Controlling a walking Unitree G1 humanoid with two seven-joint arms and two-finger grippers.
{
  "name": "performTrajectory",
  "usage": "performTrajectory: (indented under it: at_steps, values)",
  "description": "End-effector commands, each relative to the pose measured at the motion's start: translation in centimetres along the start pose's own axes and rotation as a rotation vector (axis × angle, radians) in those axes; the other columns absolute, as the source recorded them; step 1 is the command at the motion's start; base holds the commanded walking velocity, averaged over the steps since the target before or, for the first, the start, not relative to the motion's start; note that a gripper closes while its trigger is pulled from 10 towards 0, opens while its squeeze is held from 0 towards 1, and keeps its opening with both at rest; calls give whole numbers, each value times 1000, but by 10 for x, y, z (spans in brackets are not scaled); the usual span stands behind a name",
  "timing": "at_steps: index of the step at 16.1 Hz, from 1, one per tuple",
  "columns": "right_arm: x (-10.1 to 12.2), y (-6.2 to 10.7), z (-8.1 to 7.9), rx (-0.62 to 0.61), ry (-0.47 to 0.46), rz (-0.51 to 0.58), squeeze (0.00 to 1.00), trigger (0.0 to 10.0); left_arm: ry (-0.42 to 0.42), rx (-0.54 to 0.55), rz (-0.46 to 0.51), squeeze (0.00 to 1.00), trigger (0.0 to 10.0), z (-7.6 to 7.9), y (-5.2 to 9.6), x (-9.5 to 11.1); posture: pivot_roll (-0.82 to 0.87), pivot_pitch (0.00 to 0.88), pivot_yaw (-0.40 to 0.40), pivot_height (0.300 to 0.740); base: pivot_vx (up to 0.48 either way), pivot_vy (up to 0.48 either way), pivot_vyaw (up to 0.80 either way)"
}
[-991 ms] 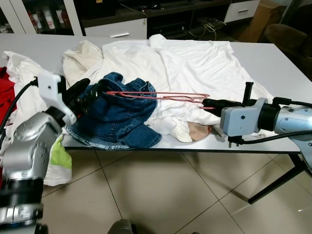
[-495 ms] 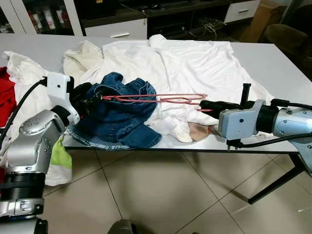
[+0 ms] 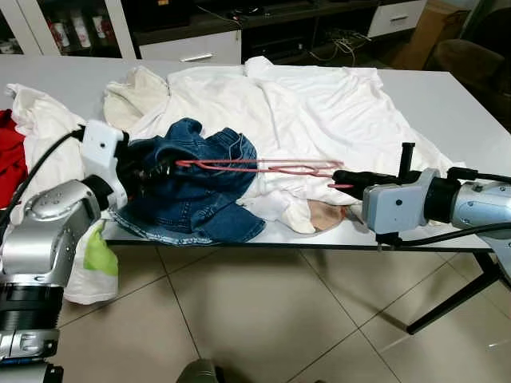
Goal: Hang hanger
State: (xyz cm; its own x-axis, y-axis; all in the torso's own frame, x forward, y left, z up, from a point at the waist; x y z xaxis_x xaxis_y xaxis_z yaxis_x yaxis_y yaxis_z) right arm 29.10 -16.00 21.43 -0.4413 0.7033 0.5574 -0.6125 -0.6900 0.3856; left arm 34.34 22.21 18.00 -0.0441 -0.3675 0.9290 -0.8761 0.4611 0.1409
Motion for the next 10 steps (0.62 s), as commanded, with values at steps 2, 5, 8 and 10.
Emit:
performTrajectory:
  at_steps: [2,5,8,10]
  values:
    - [-1,6,3,6,16,-21,0,10000,-32,-17,11,0,39,0,0,7,141,12,6,740,0,0,0]
    - [-4,12,5,8,12,-42,0,10000,-25,-5,25,0,0,-1,-2,8,141,12,6,740,0,0,0]
    - [-5,16,1,37,-1,-59,0,10000,-16,52,57,0,0,-10,-5,14,127,10,8,740,0,0,0]
    - [-4,14,-4,58,-6,-59,0,10000,-21,64,86,0,0,-12,-6,20,127,10,8,740,0,0,0]
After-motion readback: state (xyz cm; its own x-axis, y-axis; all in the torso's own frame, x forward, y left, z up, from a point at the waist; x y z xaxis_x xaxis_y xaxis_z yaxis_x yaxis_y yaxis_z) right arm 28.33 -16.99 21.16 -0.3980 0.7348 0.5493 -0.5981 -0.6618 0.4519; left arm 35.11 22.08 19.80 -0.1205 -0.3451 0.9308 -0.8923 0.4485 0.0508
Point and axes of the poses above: a point about 5 cm out from each wrist's last joint towards the gripper, its own y axis pointing back from the gripper into the wrist, its own x axis along the axis of the wrist's last joint, z = x × y, the point moved 3 cm from there along -y, pointing out of the wrist towards the gripper, and after that the axes turned 15 degrees about -y, right-handed, at the moved point
